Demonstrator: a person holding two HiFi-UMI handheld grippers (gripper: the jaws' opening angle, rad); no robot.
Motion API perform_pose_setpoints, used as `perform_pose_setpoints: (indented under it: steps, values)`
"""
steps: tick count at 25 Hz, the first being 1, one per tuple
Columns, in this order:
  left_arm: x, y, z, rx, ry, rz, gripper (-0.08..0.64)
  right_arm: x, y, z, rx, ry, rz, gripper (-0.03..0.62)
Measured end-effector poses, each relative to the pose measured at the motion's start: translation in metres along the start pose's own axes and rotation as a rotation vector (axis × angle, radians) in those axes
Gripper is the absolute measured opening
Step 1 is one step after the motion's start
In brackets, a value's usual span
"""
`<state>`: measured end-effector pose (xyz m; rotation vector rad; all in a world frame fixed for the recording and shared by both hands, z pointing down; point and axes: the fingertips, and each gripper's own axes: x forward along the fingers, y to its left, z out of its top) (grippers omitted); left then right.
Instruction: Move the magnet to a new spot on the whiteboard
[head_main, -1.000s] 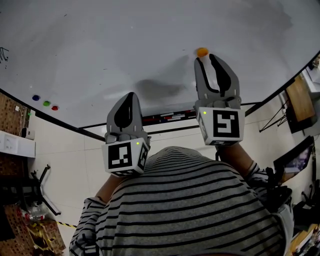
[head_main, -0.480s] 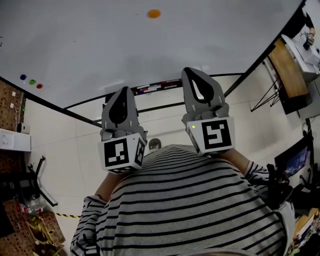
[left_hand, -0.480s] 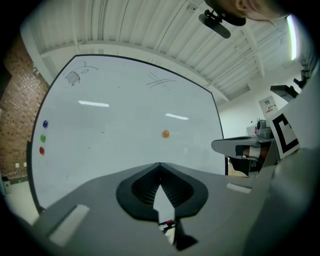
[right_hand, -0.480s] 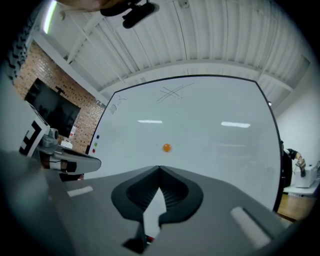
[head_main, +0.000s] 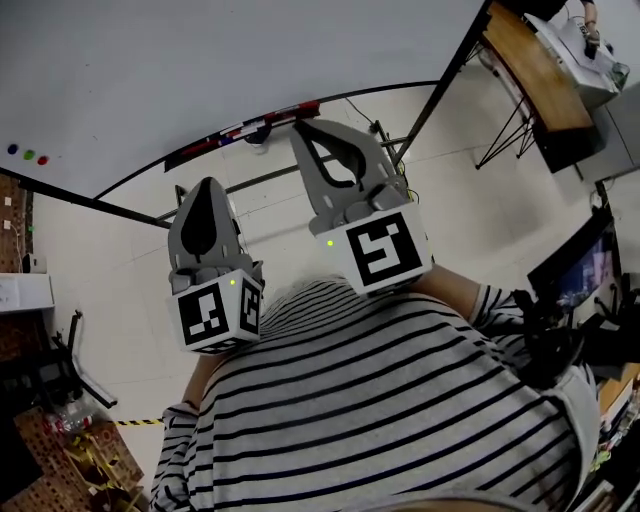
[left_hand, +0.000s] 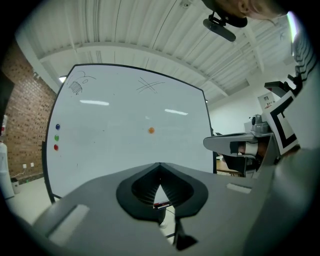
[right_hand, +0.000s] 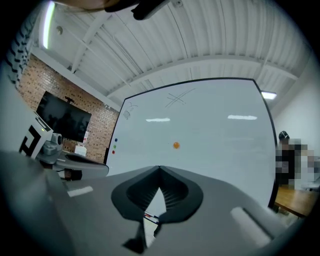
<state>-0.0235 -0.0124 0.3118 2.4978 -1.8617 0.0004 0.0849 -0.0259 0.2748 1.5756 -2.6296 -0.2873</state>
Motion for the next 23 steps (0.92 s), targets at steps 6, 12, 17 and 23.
perform_pose_setpoints:
  steps: [6,12,17,23]
  values:
    - [-0.014,0.015,0.015,0.036,-0.005,-0.015,0.017,0.005,0.023,0.014,0.029,-0.021,0.007,0.000]
    - [-0.020,0.038,0.014,0.045,0.021,-0.025,0.017,0.020,0.048,0.018,0.040,-0.019,0.019,0.000]
    - [-0.022,0.043,0.011,0.034,0.026,-0.041,0.017,0.024,0.061,0.018,0.028,-0.008,0.031,0.000]
    - [-0.016,0.050,0.008,0.022,0.032,-0.077,0.017,0.036,0.069,0.017,0.031,-0.002,0.019,0.000]
